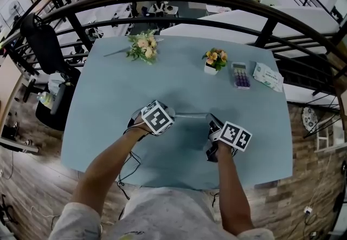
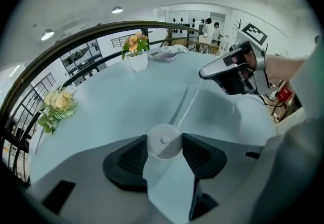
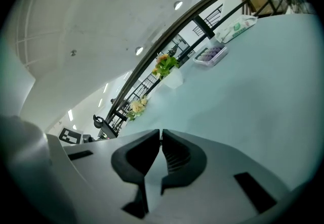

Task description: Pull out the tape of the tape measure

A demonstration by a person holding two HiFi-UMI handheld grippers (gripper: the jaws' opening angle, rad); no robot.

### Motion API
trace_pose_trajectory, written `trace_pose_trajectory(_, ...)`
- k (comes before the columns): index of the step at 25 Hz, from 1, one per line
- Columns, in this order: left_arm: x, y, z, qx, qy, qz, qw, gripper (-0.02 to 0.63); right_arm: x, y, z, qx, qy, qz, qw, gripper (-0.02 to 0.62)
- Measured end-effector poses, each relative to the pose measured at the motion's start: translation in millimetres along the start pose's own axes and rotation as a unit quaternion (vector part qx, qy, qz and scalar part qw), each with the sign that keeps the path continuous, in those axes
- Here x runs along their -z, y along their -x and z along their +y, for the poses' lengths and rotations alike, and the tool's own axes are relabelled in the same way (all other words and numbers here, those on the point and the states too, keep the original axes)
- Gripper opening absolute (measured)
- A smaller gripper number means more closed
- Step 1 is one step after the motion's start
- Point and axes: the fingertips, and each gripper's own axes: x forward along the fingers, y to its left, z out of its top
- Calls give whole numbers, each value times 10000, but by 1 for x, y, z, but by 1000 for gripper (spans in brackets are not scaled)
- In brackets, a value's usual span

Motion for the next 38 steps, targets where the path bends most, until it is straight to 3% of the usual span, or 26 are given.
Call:
trace_pose_trajectory(7,6,-12,-5,32,-30,80,10000,213,12,-6,-8,344,598,393,9968,20)
trace_pose_trajectory(25,13,-19,-4,95,159,116,9998,216,15,-8,-7,408,805,450,9949,20)
trace_pose_trajectory(28,13,-18,-6,188,214,125,9995,253,13,-8,-5,436,898,446,9940,73)
trace_pose_trajectory(30,11,-16,-9,253,303,77,9992,293,14,-7,-4,429,908,462,9939,92)
trace_pose_trajectory(35,2,-11,-9,200,401,-169,9989,295,10,-3,-4,500,992,424,9929,101)
trace_pose_trajectory(38,-5,-5,-6,169,657,-365,9970,291,4,-1,-1,498,1056,343,9926,103)
